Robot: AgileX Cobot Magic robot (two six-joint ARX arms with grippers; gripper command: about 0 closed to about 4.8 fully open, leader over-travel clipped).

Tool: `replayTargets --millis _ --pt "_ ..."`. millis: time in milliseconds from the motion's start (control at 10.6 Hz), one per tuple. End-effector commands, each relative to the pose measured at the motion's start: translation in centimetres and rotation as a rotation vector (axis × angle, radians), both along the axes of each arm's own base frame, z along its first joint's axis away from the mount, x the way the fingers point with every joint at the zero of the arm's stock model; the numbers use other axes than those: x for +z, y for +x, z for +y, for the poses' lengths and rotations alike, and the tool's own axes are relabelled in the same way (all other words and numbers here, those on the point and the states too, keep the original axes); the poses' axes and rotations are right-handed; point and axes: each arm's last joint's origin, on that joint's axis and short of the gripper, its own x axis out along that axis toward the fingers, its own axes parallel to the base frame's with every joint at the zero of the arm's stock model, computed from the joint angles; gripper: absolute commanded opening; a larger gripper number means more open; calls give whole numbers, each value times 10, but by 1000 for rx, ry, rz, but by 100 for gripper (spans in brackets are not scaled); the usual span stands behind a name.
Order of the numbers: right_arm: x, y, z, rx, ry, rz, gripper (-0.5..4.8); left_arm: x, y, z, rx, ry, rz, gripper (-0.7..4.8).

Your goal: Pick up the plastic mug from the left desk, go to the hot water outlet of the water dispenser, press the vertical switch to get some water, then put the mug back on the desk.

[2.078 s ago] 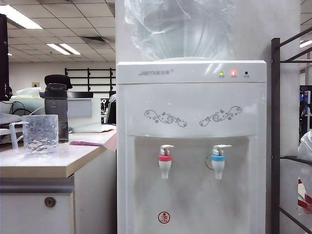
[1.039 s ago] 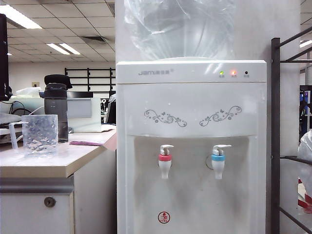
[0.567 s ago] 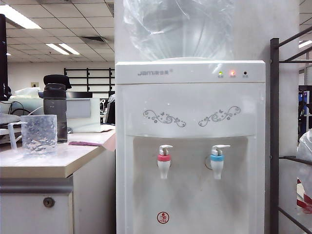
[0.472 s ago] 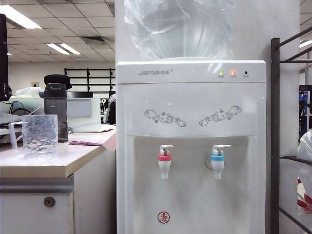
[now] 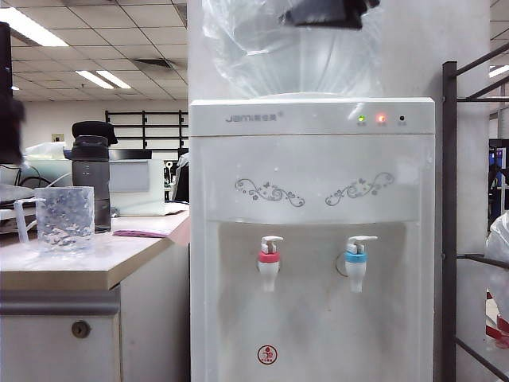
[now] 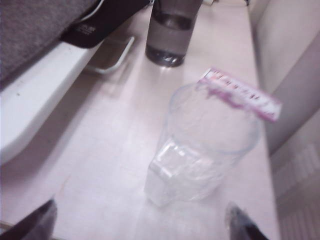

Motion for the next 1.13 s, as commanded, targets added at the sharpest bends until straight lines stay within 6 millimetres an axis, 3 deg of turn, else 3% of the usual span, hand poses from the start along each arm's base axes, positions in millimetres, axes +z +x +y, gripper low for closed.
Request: replayTargets --millis 94,283,567,850,945,1134 --pt "9 4 1 -1 32 -109 479 -41 26 1 76 64 11 479" --pt "8 4 1 -1 31 -107 479 -50 35 2 104 69 -68 479" --pt "8 4 1 -4 29 -105 479 -63 51 5 180 92 -54 479" --pt "5 4 1 -4 10 -74 479 -61 56 5 182 90 -77 24" --pt "3 4 0 -23 2 -66 479 -60 56 8 194 90 -95 -8" --pt "5 4 -5 -82 -20 -82 479 -55 57 12 148 109 -135 -7"
